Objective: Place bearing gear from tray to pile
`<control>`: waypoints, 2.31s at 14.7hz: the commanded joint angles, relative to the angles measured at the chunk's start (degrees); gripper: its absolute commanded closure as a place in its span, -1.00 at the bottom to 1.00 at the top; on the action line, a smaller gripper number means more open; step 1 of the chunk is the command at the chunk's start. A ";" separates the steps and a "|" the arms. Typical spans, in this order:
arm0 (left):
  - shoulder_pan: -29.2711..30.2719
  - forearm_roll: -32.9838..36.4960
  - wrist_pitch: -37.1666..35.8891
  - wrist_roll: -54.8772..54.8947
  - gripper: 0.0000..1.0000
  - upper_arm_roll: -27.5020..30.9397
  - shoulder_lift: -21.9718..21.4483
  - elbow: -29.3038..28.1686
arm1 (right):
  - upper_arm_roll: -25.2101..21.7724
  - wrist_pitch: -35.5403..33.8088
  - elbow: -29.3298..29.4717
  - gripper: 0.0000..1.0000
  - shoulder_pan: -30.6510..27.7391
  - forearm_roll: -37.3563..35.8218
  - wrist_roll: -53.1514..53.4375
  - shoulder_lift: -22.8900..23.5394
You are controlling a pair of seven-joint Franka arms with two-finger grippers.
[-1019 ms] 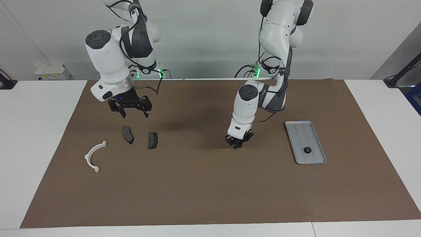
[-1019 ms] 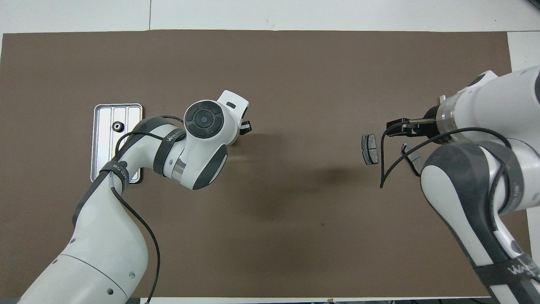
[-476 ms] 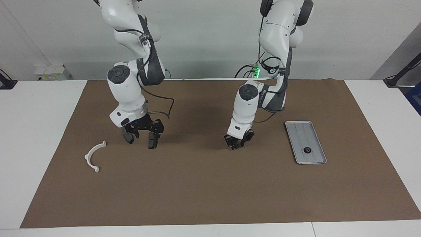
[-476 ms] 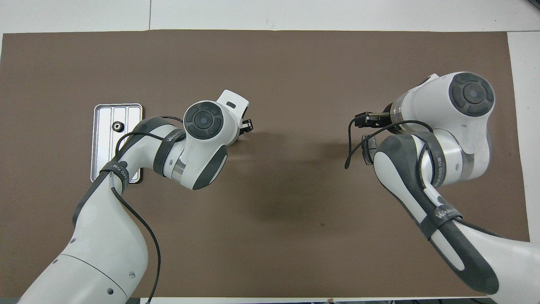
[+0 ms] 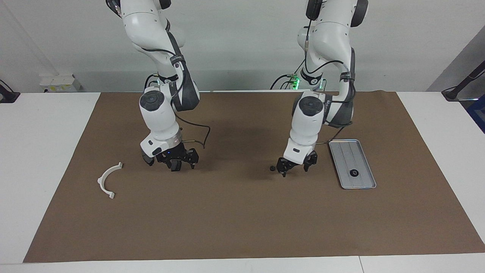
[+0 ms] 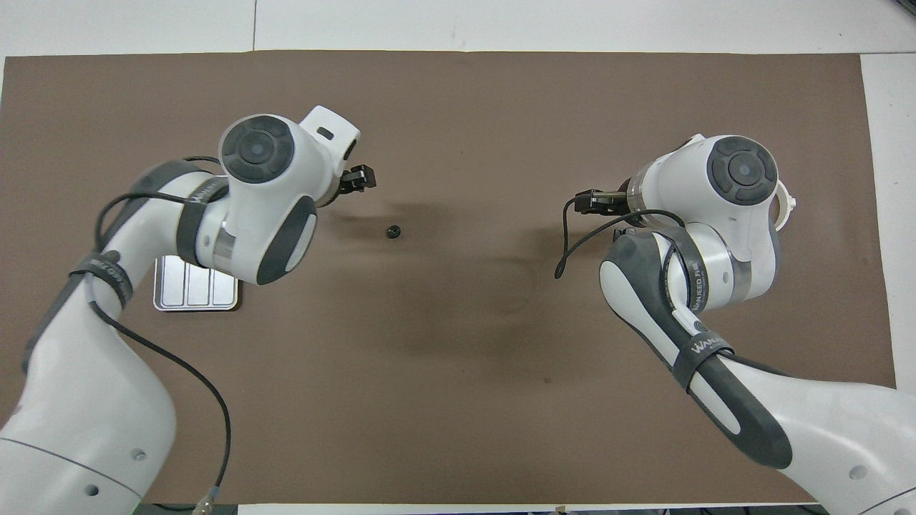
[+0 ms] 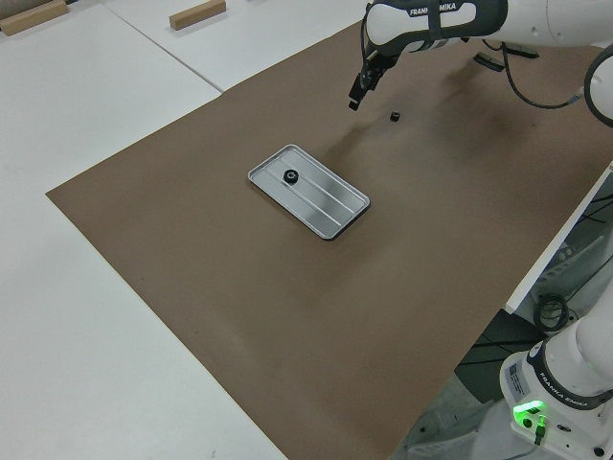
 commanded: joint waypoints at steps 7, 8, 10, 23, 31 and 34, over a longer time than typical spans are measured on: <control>19.72 -4.73 -7.68 36.56 -1.00 -0.67 -6.91 -4.09 | -0.02 1.74 1.83 -1.00 7.60 1.04 11.37 -0.02; 20.69 -4.73 -7.07 38.24 -1.00 -0.67 -7.00 -5.51 | -0.02 1.75 2.27 -1.00 8.83 1.04 12.17 -0.02; 21.14 -4.81 -6.27 38.96 -1.00 -0.58 -6.13 -6.14 | -0.11 0.79 4.10 -1.00 11.38 1.04 14.53 0.07; 22.45 -9.38 2.08 41.77 -0.97 -0.67 -1.03 -8.87 | -0.37 -19.43 35.92 -1.00 22.47 -9.06 36.52 20.28; 22.54 -9.65 4.37 41.95 -0.91 -0.58 0.38 -8.78 | -0.02 -21.20 45.86 -1.00 25.98 -8.72 39.60 26.17; 22.10 -9.56 5.07 41.95 -0.91 -0.50 0.64 -8.86 | -0.02 -20.67 48.05 -1.00 27.39 -8.71 40.47 28.63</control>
